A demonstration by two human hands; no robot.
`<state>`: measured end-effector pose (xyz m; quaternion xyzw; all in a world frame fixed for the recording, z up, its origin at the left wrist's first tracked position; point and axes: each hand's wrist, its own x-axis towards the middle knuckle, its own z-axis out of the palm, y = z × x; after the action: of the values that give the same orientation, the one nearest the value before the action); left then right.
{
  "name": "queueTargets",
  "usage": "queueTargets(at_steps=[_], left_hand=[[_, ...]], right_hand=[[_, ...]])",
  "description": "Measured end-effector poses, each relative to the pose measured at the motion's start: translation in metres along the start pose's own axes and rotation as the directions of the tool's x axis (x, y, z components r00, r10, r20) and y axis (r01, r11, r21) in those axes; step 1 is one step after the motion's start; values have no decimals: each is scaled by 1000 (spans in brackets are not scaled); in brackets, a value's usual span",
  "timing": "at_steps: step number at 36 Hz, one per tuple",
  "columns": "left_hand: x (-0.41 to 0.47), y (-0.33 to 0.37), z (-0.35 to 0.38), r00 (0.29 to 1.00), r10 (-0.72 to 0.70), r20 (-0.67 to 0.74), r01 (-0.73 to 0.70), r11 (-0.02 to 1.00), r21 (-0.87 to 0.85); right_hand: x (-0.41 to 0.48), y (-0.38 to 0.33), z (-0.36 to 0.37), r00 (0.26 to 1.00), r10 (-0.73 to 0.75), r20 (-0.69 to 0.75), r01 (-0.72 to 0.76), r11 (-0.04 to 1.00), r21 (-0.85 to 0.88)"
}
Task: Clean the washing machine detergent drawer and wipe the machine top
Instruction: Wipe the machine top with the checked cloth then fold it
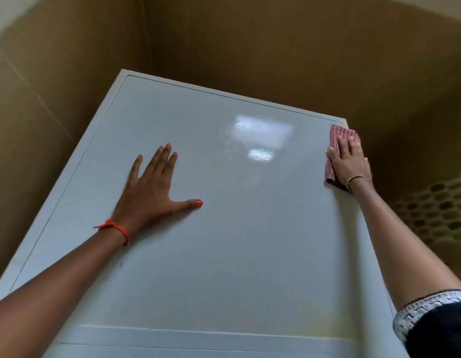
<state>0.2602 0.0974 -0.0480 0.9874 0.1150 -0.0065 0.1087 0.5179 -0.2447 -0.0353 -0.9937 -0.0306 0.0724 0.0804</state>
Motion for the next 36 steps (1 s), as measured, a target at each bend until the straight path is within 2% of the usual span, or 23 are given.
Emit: queueTargets(at_steps=[15,21,24,26,30,36], left_hand=[[-5,-2,-2,999,44,-1,-44,997,-66],[-6,-4,-8,996,72,61,-66,993,-100],[-19,-4,-16,989,145,23,-138,973,-184],[-38,-8,-22,969,243,43,-226,945,-236],[-98,-29,-32,874,478,85,-458,871,-180],[-186,-67,-24,841,522,142,-517,853,-75]], right_hand=[[-271,77,27,999,15,-33,-14,1000,25],[-325,67,48,985,-134,-113,138,990,28],[-347,51,59,959,-187,-213,199,979,37],[-353,45,62,953,-183,-242,201,978,49],[-354,46,60,956,-193,-219,204,978,29],[-361,39,56,950,-190,-249,202,979,26]])
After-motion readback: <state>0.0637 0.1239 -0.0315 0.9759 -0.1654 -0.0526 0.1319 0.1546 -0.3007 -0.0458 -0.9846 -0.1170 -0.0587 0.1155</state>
